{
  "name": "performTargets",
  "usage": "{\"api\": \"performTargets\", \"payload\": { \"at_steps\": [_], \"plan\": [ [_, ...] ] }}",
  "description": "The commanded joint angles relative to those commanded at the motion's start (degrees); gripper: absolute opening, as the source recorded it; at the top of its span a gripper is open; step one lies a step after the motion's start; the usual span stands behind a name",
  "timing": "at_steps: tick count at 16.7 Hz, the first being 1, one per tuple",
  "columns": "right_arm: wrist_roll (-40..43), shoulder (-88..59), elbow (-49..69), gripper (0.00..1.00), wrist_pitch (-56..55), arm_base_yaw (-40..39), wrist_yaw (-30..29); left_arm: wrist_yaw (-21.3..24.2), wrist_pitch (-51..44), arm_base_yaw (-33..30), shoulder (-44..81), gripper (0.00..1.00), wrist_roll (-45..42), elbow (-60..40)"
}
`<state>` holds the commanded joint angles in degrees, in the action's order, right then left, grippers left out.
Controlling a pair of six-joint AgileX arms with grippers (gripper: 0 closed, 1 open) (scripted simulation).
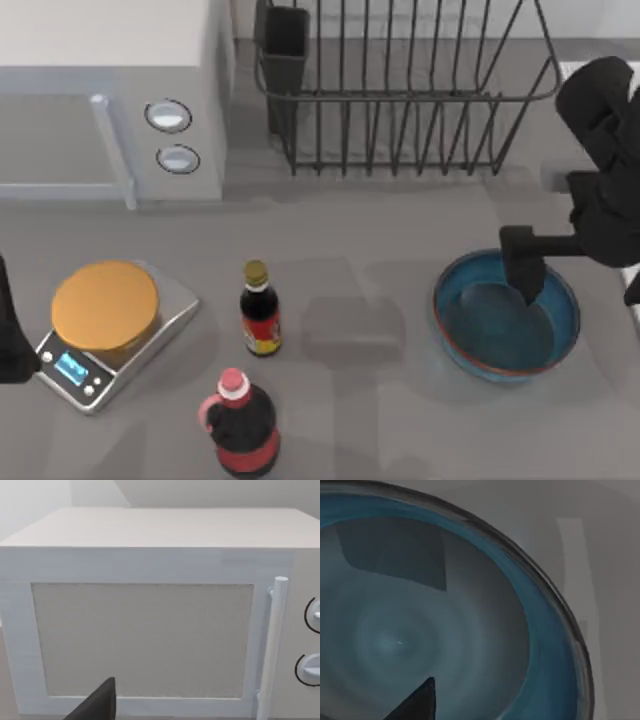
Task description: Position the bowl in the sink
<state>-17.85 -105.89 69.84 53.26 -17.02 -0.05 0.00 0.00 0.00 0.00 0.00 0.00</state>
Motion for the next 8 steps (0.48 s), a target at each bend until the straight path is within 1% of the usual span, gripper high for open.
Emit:
{"api": "performTargets", "payload": {
  "at_steps": [3, 8],
  "plan": [
    [-0.15, -1.94, -4.01, 1.00, -5.42, -0.12, -0.01, 0.00, 0.00, 0.00, 0.00, 1.00, 0.00, 0.00],
    [-0.17, -2.22, -4.54, 1.00, -6.07, -0.14, -0.01, 0.00, 0.00, 0.00, 0.00, 1.00, 0.00, 0.00]
  ]
}}
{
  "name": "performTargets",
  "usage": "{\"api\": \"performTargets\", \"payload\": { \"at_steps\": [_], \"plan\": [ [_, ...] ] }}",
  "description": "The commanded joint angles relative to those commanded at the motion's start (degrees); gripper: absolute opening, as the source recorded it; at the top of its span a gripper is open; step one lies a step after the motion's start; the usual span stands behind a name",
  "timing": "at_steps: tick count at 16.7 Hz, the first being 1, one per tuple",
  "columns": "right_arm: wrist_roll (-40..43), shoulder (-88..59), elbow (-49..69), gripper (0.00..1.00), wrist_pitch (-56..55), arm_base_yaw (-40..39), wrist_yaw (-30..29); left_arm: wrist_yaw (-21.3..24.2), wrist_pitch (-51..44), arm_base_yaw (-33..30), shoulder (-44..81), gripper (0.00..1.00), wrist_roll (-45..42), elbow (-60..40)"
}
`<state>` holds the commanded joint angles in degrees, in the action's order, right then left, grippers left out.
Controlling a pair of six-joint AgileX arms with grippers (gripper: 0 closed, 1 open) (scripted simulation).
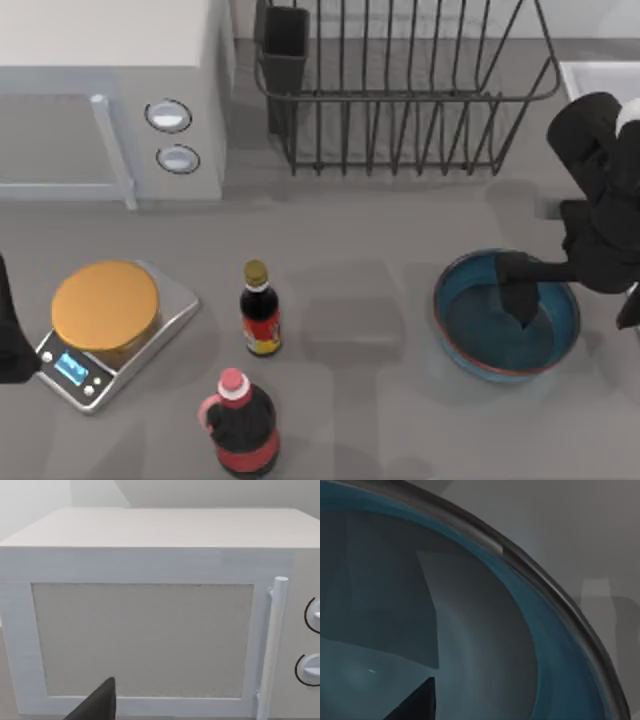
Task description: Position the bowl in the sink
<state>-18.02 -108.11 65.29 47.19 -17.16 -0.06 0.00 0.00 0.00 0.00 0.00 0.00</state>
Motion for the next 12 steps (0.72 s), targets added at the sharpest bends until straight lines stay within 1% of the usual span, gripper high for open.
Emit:
{"api": "performTargets", "payload": {
  "at_steps": [12],
  "plan": [
    [0.00, 0.00, 0.00, 0.10, 0.00, 0.00, 0.00, 0.00, 0.00, 0.00, 0.00, 1.00, 0.00, 0.00]
  ]
}}
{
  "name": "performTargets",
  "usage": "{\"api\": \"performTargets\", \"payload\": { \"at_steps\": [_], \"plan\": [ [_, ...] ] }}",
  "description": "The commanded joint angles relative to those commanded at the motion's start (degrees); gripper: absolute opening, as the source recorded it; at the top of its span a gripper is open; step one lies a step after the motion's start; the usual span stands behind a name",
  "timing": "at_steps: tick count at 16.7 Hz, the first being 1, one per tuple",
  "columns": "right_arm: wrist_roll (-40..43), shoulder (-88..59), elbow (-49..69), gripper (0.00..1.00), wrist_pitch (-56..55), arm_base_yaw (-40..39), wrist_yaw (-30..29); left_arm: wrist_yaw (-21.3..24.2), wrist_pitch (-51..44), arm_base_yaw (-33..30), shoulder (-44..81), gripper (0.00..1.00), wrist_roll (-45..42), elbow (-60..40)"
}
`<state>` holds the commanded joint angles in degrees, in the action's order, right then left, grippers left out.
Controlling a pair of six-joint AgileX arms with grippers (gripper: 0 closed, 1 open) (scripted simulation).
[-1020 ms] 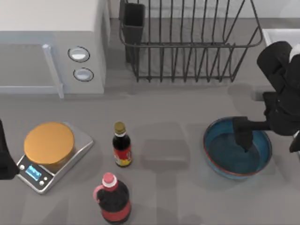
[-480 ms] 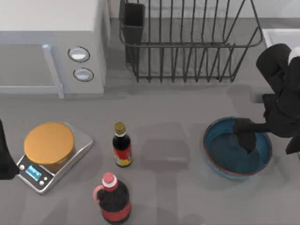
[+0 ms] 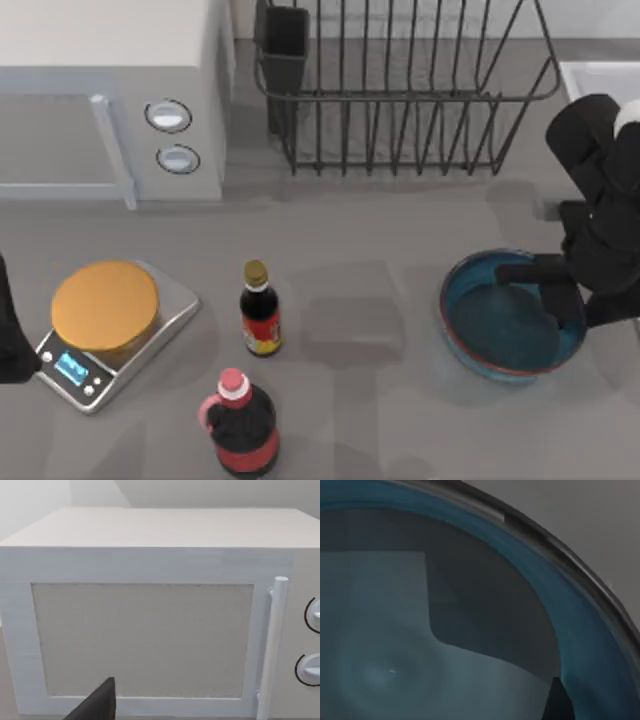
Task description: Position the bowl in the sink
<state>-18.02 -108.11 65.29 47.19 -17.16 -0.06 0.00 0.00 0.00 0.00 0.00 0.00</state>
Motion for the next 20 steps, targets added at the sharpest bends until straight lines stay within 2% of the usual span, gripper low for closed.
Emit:
{"api": "performTargets", "payload": {
  "at_steps": [1, 2, 12, 15, 20],
  "plan": [
    [0.00, 0.00, 0.00, 0.02, 0.00, 0.00, 0.00, 0.00, 0.00, 0.00, 0.00, 1.00, 0.00, 0.00],
    [0.00, 0.00, 0.00, 0.00, 0.00, 0.00, 0.00, 0.00, 0.00, 0.00, 0.00, 1.00, 0.00, 0.00],
    [0.02, 0.16, 0.90, 0.00, 0.93, 0.00, -0.02, 0.00, 0.00, 0.00, 0.00, 1.00, 0.00, 0.00],
    [0.05, 1.07, 6.23, 0.00, 6.83, -0.04, -0.02, 0.00, 0.00, 0.00, 0.00, 1.00, 0.00, 0.00],
    [0.19, 4.24, 18.88, 0.00, 24.55, 0.16, -0.02, 0.00, 0.00, 0.00, 0.00, 1.00, 0.00, 0.00]
  ]
}}
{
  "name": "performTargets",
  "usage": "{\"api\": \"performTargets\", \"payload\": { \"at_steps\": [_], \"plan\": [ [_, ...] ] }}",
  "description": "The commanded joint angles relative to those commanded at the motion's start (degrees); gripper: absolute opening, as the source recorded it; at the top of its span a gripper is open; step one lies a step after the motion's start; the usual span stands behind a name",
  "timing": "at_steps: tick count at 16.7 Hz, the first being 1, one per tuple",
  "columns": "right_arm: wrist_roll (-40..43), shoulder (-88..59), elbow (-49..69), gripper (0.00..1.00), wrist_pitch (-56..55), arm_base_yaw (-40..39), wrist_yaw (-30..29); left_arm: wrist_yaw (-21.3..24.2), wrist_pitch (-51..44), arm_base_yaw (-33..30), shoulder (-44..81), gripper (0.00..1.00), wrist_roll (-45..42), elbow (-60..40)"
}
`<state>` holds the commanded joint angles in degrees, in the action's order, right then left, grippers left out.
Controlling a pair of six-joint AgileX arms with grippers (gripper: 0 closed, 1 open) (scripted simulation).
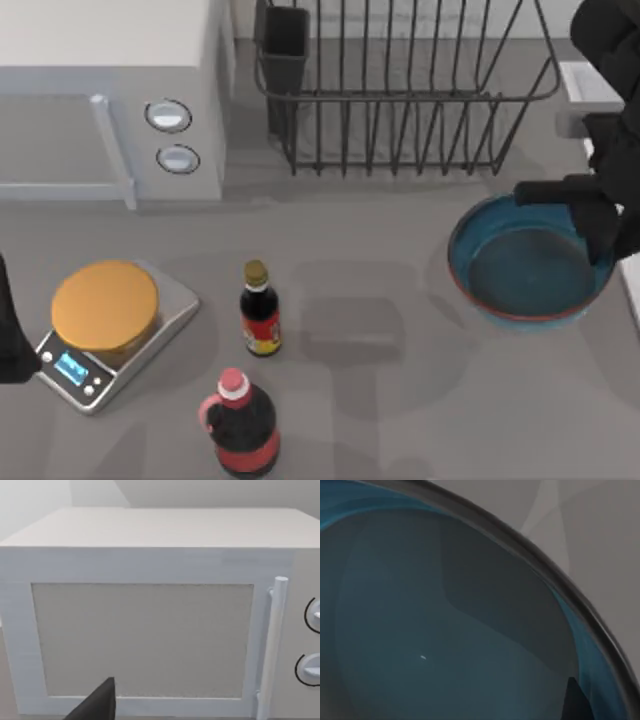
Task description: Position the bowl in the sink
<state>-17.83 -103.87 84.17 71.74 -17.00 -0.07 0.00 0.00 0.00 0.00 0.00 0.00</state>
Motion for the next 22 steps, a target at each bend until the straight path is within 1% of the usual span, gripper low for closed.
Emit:
{"api": "performTargets", "payload": {
  "at_steps": [2, 4, 10, 12, 14, 16, 19, 22],
  "plan": [
    [0.09, 1.35, 4.39, 0.00, 5.36, 0.09, 0.01, 0.00, 0.00, 0.00, 0.00, 1.00, 0.00, 0.00],
    [0.21, 2.52, 7.02, 0.00, 8.26, 0.18, 0.01, 0.00, 0.00, 0.00, 0.00, 1.00, 0.00, 0.00],
    [0.17, 2.63, 7.40, 0.00, 8.68, 0.00, 0.05, 0.00, 0.00, 0.00, 0.00, 1.00, 0.00, 0.00],
    [0.49, 2.82, 6.51, 0.00, 7.03, 0.47, 0.72, 0.00, 0.00, 0.00, 0.00, 1.00, 0.00, 0.00],
    [1.13, 3.17, 4.40, 0.00, 3.09, 1.64, 2.22, 0.00, 0.00, 0.00, 0.00, 1.00, 0.00, 0.00],
    [2.00, 3.62, 1.17, 0.00, -3.11, 3.49, 4.36, 0.00, 0.00, 0.00, 0.00, 1.00, 0.00, 0.00],
    [3.58, 4.36, -5.65, 0.00, -15.96, 7.51, 8.30, 0.00, 0.00, 0.00, 0.00, 1.00, 0.00, 0.00],
    [5.39, 4.78, -14.50, 0.00, -31.29, 12.69, 12.48, 0.00, 0.00, 0.00, 0.00, 1.00, 0.00, 0.00]
  ]
}}
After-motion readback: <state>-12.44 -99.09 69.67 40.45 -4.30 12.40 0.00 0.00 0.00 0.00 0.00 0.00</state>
